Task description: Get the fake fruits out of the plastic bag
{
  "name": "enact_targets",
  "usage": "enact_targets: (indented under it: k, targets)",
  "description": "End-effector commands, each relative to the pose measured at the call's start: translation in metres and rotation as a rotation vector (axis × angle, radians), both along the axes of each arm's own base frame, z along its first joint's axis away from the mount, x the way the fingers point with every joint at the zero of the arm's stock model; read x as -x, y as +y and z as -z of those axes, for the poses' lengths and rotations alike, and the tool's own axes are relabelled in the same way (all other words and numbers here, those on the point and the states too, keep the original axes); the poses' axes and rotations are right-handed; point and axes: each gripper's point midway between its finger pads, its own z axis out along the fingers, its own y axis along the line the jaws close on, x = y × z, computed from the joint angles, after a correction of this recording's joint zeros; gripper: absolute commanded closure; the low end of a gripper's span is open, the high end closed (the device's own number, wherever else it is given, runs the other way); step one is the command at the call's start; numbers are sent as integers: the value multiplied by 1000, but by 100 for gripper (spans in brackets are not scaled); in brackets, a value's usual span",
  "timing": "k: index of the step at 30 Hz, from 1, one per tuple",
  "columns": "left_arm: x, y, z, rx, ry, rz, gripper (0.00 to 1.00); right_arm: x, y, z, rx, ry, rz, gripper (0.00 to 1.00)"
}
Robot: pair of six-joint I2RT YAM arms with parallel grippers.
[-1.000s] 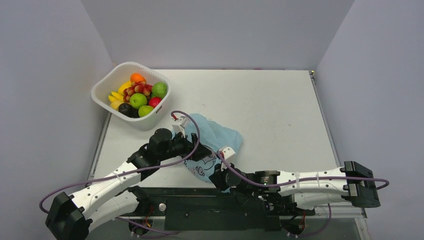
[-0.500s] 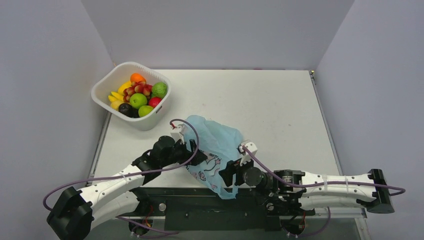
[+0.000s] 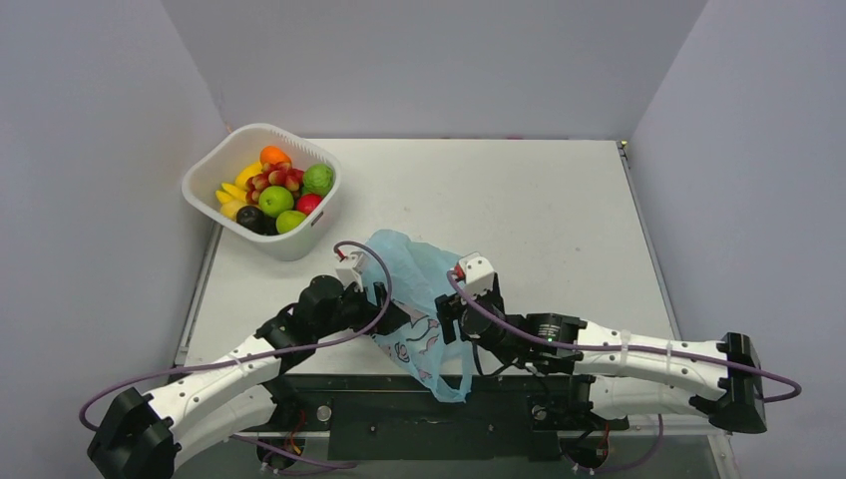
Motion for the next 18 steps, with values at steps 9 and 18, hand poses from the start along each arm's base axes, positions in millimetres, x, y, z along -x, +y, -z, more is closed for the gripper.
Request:
enact_targets:
  k: [9, 18]
  targets:
    - [13, -18, -71, 151, -62, 110, 22, -13, 52, 13, 103, -37, -177, 32]
    - [35, -22, -103, 245, -105, 218, 21, -39, 58, -1, 166, -126, -88, 85]
